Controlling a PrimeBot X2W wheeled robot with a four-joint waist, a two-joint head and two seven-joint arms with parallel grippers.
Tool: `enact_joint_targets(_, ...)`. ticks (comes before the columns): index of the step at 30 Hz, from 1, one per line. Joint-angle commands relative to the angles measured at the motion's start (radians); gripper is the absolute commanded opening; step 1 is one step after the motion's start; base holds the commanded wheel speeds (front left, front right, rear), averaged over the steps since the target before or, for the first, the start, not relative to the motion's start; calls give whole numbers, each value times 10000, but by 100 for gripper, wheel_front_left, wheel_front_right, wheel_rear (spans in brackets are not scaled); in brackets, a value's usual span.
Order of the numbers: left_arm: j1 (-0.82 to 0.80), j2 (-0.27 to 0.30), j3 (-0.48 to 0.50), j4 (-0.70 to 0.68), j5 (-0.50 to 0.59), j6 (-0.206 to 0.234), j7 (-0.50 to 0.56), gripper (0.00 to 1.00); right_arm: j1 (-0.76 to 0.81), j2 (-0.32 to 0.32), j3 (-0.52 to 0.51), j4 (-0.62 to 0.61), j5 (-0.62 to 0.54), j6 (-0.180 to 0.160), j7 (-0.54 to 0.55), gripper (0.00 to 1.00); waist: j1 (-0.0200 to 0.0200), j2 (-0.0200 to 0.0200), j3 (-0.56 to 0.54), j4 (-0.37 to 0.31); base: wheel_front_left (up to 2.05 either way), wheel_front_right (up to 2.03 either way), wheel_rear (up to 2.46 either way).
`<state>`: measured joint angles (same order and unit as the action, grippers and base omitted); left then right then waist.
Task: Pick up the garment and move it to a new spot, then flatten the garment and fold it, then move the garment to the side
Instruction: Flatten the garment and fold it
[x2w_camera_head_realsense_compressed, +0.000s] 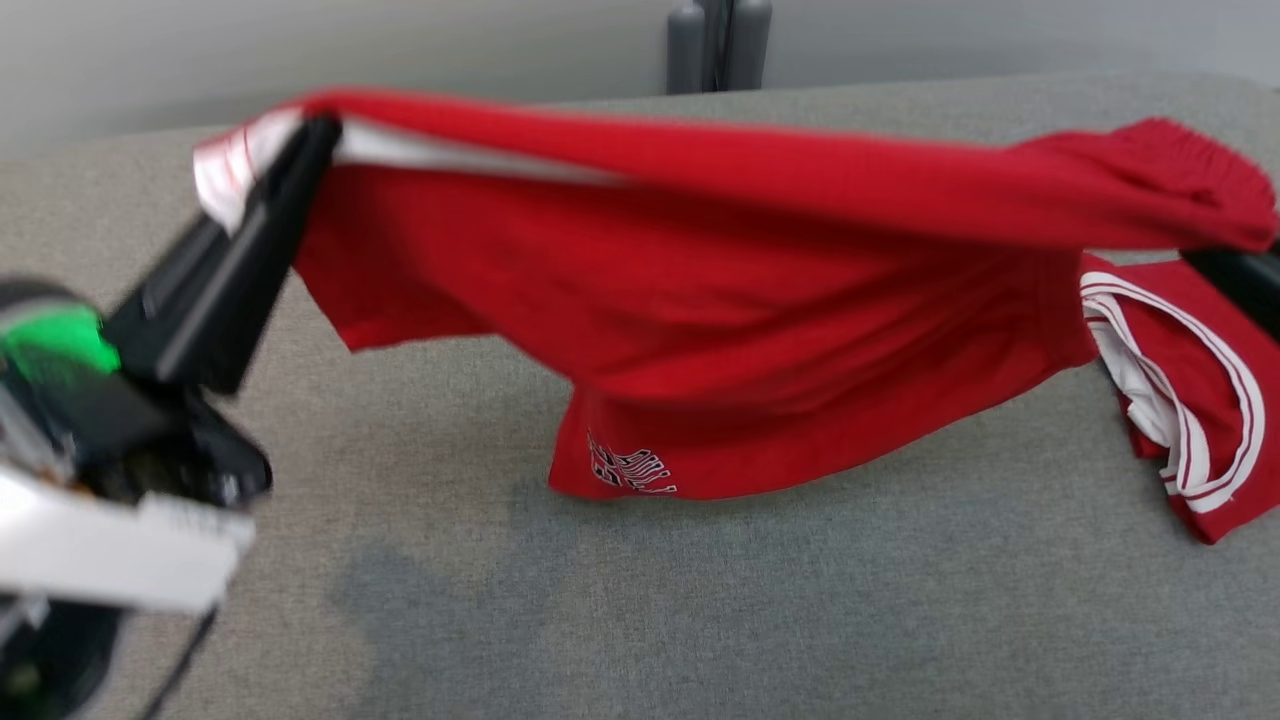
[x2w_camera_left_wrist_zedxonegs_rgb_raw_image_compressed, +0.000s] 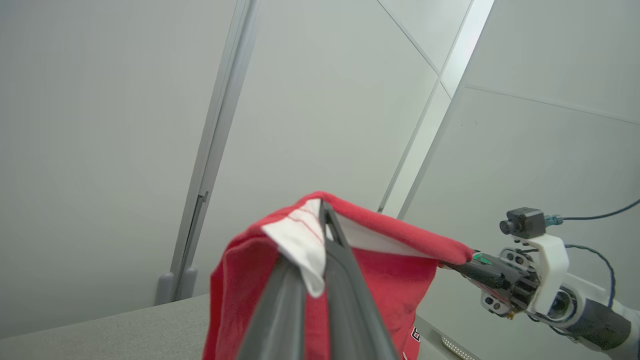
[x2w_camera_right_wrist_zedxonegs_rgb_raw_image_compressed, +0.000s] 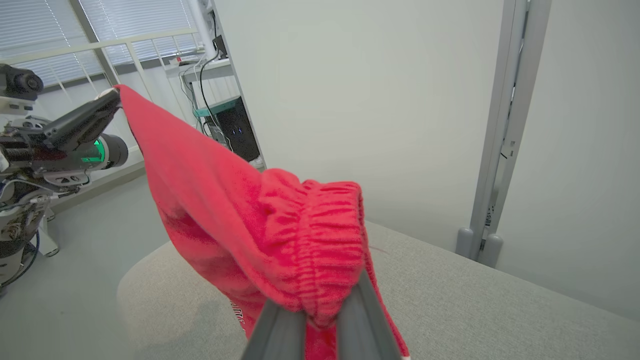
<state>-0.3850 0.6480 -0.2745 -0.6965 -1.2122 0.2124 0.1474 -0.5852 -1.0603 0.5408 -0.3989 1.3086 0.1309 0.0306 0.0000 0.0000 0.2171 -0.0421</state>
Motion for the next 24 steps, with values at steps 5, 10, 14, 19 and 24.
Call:
enact_joint_targets(5,-3254,37,-473,2162,352,318,1276,0,-1988,61,-314,803,990,-4,2144,0,0,0,1255,-32,0,0,0)
enact_joint_targets(10,-6846,-749,-1159,5450,1563,156,1418,0,-5159,1811,-318,2961,-397,-7,3036,0,0,0,2663,7,0,0,0)
enact_joint_targets(14,-9449,-1608,-1576,8212,2836,-346,383,0,-7774,4108,-364,5470,-2637,-15,2313,0,0,0,3534,46,0,0,0)
enact_joint_targets(19,-11225,-2542,-1818,11232,3922,-1255,-1962,0,-9251,6474,-527,8518,-4526,-16,634,0,0,0,3971,44,0,0,0)
enact_joint_targets(24,-10343,-3315,-2254,12814,4126,-2321,-3629,0,-7996,6888,716,9636,-4833,-10,138,0,0,0,3954,176,0,0,0)
